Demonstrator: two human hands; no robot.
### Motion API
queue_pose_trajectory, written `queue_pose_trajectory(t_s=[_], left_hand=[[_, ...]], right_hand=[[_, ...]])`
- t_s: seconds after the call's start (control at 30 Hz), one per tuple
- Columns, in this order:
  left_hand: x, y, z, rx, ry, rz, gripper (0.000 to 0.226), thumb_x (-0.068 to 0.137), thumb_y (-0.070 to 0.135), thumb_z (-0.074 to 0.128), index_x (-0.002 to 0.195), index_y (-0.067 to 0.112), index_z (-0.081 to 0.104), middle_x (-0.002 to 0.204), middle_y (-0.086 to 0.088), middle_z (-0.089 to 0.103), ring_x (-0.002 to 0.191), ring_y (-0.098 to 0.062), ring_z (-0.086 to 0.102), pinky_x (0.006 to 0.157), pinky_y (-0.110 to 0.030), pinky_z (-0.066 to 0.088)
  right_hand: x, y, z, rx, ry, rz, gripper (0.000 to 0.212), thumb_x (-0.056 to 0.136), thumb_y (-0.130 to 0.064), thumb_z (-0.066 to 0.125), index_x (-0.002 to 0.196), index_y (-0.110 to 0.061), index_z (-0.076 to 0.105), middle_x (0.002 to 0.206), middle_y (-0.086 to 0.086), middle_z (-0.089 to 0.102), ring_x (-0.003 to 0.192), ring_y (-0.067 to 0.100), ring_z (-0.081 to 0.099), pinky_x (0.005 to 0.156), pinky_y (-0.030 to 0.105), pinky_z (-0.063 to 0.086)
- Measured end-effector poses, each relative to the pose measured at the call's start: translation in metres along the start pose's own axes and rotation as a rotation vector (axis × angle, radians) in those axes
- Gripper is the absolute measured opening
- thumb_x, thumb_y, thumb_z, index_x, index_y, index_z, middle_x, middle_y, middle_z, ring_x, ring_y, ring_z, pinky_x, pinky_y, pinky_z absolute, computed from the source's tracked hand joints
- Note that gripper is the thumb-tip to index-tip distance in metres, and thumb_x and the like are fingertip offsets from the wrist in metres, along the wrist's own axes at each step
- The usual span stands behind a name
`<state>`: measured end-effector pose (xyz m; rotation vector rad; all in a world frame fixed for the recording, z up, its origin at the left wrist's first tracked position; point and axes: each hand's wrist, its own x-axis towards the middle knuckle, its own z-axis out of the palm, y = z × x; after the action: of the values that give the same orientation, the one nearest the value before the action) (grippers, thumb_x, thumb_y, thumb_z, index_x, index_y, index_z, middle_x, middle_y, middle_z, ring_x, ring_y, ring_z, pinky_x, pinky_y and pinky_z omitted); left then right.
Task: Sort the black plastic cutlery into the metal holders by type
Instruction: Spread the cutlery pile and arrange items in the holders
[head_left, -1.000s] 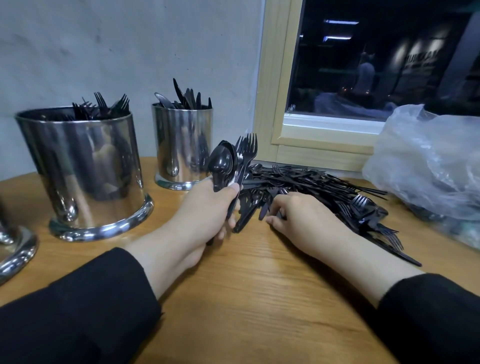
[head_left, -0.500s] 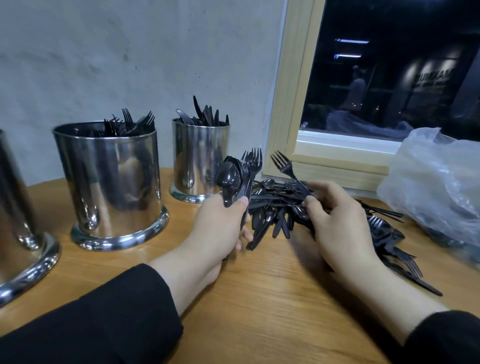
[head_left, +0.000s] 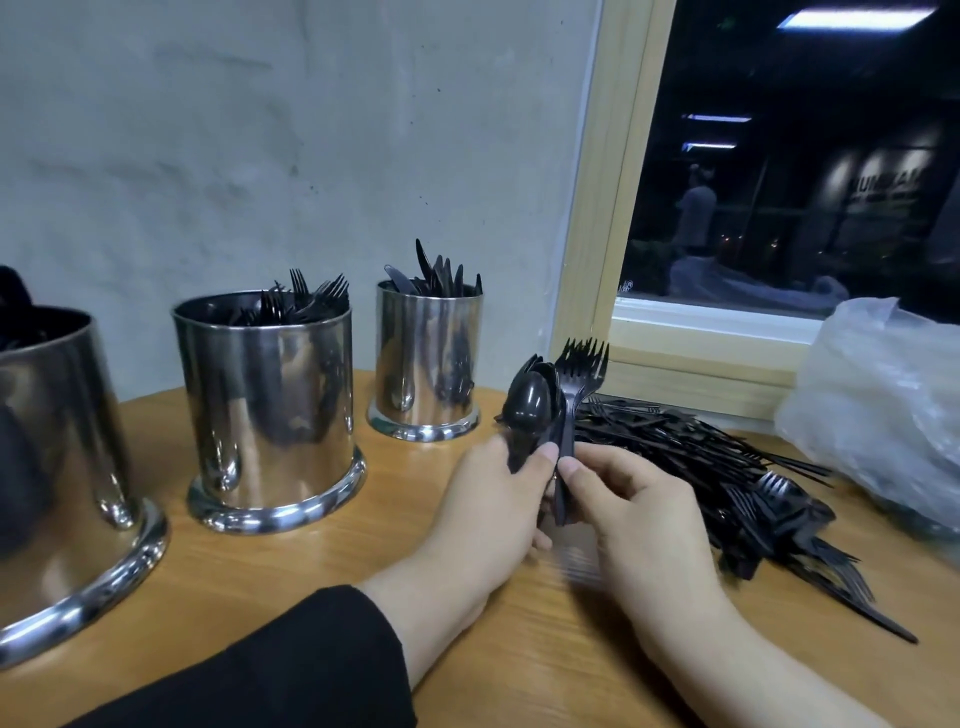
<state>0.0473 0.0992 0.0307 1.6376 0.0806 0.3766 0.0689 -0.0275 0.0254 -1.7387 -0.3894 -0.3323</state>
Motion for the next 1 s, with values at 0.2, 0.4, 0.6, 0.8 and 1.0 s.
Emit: queue_pose_trajectory(t_s=[0.2, 0.4, 0.6, 0.8, 1.0], left_hand=[[-0.006, 0.0, 0.002, -0.071, -0.106, 0.036, 0.014, 0.104, 0.022, 0.059, 0.099, 0.014, 0.069, 0.073, 0.002, 0.068, 0.07, -0.014, 0.068, 0.053, -0.033, 0.055], [-0.008, 0.001, 0.002, -0.121, -0.181, 0.022, 0.016, 0.104, 0.023, 0.058, 0.109, 0.013, 0.07, 0.085, -0.003, 0.074, 0.068, -0.018, 0.07, 0.055, -0.033, 0.057], [-0.006, 0.0, -0.001, -0.149, -0.195, 0.021, 0.022, 0.105, 0.02, 0.056, 0.089, 0.007, 0.064, 0.072, -0.005, 0.063, 0.052, -0.017, 0.053, 0.044, -0.026, 0.044], [-0.004, 0.0, -0.007, -0.147, -0.211, -0.002, 0.024, 0.103, 0.031, 0.06, 0.085, 0.015, 0.059, 0.078, -0.012, 0.054, 0.054, -0.015, 0.04, 0.043, -0.026, 0.035], [-0.012, 0.018, -0.032, -0.106, -0.311, 0.014, 0.025, 0.105, 0.03, 0.055, 0.087, 0.013, 0.055, 0.072, 0.001, 0.054, 0.051, -0.009, 0.035, 0.042, -0.02, 0.028]], right_hand=[[0.0, -0.003, -0.005, 0.056, 0.062, 0.056, 0.023, 0.093, -0.023, 0.069, 0.073, -0.018, 0.078, 0.063, -0.004, 0.07, 0.056, 0.002, 0.057, 0.06, 0.019, 0.043], [-0.001, -0.006, -0.006, 0.046, 0.075, 0.024, 0.033, 0.093, -0.022, 0.07, 0.061, -0.02, 0.071, 0.054, -0.005, 0.062, 0.047, 0.004, 0.05, 0.049, 0.016, 0.038], [0.002, -0.004, -0.009, -0.007, 0.014, -0.033, 0.026, 0.094, -0.026, 0.069, 0.07, -0.023, 0.075, 0.071, -0.003, 0.071, 0.067, 0.006, 0.064, 0.068, 0.019, 0.046], [0.024, -0.02, -0.018, 0.021, 0.062, -0.052, 0.041, 0.094, -0.046, 0.06, 0.129, -0.024, 0.059, 0.082, -0.004, 0.062, 0.066, 0.008, 0.056, 0.068, 0.029, 0.047], [0.045, -0.074, -0.015, -0.022, -0.182, -0.085, 0.025, 0.103, -0.039, 0.05, 0.111, -0.029, 0.071, 0.063, -0.002, 0.059, 0.055, 0.008, 0.053, 0.052, 0.018, 0.046]])
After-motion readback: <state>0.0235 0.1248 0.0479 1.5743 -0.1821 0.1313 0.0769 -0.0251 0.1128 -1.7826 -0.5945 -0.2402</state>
